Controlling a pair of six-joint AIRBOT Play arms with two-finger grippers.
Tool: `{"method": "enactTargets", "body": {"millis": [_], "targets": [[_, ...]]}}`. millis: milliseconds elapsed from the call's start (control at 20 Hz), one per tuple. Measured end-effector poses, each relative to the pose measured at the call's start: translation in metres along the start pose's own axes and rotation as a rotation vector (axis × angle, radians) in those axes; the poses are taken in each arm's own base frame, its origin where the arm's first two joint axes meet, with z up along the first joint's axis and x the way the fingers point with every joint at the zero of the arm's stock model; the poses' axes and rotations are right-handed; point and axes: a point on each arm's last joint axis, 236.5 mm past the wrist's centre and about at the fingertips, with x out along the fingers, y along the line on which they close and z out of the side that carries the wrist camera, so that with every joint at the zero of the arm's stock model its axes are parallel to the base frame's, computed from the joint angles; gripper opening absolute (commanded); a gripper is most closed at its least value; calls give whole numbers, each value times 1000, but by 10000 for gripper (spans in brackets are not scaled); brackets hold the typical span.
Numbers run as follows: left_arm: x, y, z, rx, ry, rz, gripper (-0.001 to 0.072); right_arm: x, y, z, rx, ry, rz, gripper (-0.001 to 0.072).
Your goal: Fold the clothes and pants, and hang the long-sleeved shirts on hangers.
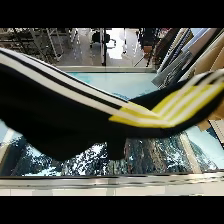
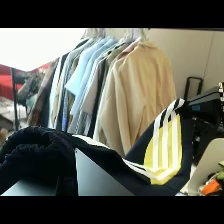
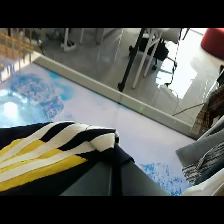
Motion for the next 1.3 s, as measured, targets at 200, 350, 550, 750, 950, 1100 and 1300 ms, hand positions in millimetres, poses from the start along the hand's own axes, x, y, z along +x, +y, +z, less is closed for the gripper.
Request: {"method": "enactTargets", "body": {"millis": [200, 350, 550, 750, 950, 1100, 1300], "targets": [[7, 8, 2, -39, -3, -1, 27, -6, -13, 11, 18, -50, -62, 15], [32, 45, -18, -117, 48, 17, 27, 40, -38, -2, 32, 18, -103, 15], [87, 143, -109, -289, 247, 91, 27, 170, -65, -79, 64, 275, -61, 15], [139, 272, -293, -603, 487, 223, 26, 321, -71, -222, 148, 532, 13, 15], [151, 353, -472, -887, 602, 382, 26, 411, -57, -334, 261, 608, 47, 15], [159, 374, -518, -966, 594, 421, 26, 432, -52, -360, 309, 601, 48, 15], [168, 385, -519, -1006, 561, 423, 26, 420, -43, -344, 323, 628, 98, 15]]}}
